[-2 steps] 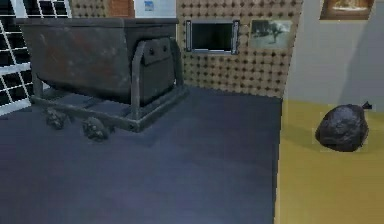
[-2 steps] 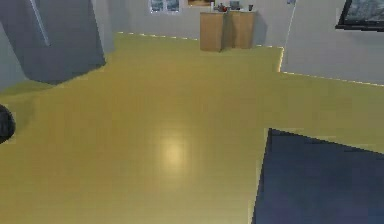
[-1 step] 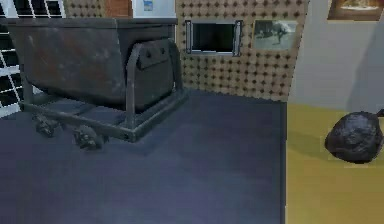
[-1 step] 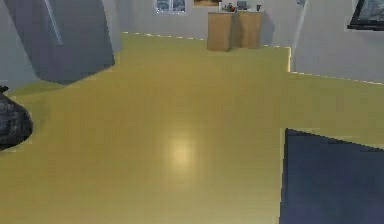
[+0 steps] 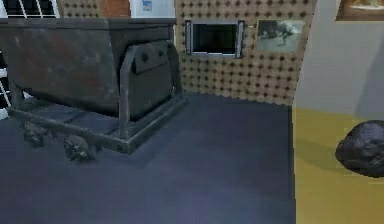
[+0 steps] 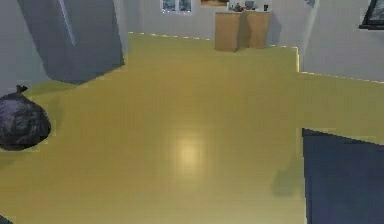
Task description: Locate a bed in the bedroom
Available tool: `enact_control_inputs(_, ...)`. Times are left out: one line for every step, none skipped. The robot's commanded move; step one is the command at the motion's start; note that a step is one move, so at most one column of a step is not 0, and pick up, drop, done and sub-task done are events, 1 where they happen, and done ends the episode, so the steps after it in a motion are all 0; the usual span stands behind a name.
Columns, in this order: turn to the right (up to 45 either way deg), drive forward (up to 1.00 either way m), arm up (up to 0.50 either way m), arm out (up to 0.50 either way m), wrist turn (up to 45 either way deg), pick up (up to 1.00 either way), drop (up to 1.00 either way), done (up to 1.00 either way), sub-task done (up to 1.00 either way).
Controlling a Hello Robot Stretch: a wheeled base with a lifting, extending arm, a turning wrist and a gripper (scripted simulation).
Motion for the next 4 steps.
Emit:
enact_control_inputs(6.0, 0.0, 0.0, 0.0, 0.0, 0.0, 0.0, 0.0, 0.0)
enact_control_inputs(0.0, 1.0, 0.0, 0.0, 0.0, 0.0, 0.0, 0.0, 0.0)
enact_control_inputs(0.0, 1.0, 0.0, 0.0, 0.0, 0.0, 0.0, 0.0, 0.0)
enact_control_inputs(3.0, 0.0, 0.0, 0.0, 0.0, 0.0, 0.0, 0.0, 0.0)
